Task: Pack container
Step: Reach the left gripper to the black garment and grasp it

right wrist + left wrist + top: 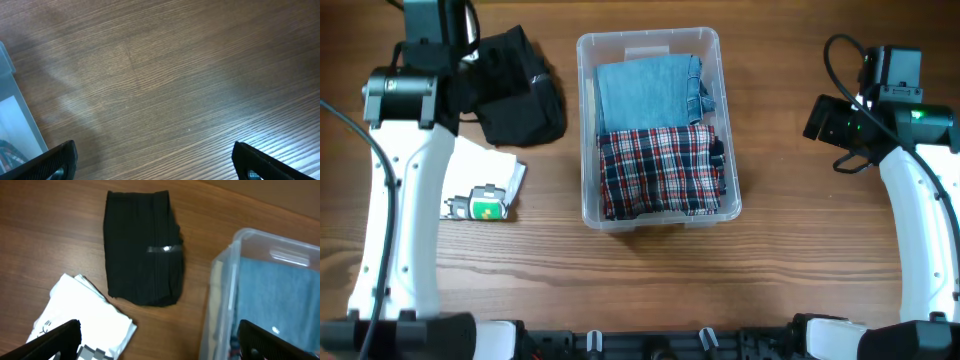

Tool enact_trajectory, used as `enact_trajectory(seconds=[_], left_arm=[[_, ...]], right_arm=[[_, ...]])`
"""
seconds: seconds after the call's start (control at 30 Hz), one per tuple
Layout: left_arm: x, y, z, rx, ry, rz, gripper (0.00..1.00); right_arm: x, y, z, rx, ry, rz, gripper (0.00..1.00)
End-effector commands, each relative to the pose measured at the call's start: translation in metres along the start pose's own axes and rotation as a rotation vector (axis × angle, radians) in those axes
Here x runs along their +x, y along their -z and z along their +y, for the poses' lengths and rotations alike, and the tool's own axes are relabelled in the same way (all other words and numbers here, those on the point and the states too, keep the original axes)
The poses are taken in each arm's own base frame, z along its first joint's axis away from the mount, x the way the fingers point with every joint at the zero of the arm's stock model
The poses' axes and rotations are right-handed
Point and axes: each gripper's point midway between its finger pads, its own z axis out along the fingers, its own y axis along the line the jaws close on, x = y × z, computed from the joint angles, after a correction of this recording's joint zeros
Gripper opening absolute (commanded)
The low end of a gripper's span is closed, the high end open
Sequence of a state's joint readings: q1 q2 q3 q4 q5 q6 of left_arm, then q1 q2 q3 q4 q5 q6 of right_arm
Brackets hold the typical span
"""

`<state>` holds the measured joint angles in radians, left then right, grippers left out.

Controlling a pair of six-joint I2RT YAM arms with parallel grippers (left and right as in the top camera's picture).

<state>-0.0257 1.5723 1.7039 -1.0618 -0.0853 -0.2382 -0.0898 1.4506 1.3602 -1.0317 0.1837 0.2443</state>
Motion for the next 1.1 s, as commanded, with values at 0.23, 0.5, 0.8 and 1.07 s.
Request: enact_trajectory(seconds=[0.23,0.5,0.8,1.07], left_arm=[[-0.026,-0.062,0.078,0.153,0.144,0.064,1.0],[-0.019,-0.141,0.109,0.183,0.167,0.121,1.0],[0.018,-0.227,0.093,0.216,0.164,0.239,1.0],[0.037,-0.257,0.073,0.032,0.161,0.265,1.0]], right_arm=[[-0.006,0.008,-0.001,-0.004,0.003,-0.028,1.0],[-0.006,0.008,-0.001,-0.004,0.003,-0.028,1.0],[-0.006,0.008,-0.001,-0.004,0.003,-0.028,1.0],[-0.006,0.008,-0.001,-0.004,0.003,-0.028,1.0]])
